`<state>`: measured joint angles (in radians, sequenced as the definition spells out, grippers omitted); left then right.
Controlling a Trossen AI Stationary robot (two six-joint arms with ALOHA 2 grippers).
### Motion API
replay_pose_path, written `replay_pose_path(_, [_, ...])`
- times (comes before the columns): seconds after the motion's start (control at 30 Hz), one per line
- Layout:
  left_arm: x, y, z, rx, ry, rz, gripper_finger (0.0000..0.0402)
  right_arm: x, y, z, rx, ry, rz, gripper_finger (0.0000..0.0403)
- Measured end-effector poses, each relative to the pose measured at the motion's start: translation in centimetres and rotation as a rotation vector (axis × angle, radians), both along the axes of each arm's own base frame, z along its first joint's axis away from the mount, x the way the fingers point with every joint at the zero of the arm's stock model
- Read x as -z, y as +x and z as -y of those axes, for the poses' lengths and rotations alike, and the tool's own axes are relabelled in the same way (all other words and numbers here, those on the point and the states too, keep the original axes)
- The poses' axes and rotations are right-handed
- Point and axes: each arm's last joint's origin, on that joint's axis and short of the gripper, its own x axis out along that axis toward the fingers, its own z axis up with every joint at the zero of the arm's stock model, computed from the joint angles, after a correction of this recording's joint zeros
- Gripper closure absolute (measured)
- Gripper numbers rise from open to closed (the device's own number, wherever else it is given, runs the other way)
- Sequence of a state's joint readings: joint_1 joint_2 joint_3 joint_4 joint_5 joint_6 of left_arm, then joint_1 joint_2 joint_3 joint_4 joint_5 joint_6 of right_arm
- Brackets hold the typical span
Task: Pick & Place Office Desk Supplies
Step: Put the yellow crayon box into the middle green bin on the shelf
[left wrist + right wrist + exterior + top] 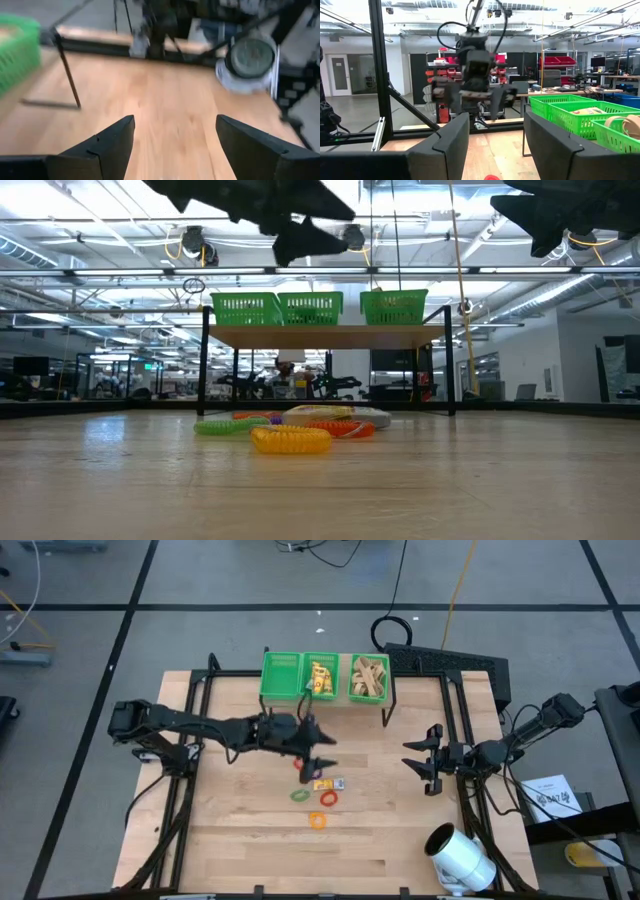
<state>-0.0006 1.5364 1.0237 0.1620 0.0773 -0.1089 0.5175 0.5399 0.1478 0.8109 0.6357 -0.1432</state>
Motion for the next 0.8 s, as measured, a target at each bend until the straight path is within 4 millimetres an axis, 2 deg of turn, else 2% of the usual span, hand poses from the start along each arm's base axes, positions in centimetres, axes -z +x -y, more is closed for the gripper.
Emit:
replay_pose_path(0.2, [1.4, -0.7, 2.5, 0.015, 0.040, -0.158, 0.0111, 0.0, 0.0, 0.0, 0.000, 0.000, 0.000, 0.0220])
replay_pose_path(0.43, [2.5, -0.8, 3.9, -0.007, 0.085, -0.224, 0.0121, 0.0, 0.0, 0.0, 0.000, 0.001, 0.000, 0.0220])
replay_pose_path(0.8, [8.7, 1.6, 4.8, 0.009, 0.109, -0.363, 0.0122, 0.0, 0.0, 0.0, -0.001, 0.001, 0.001, 0.0220])
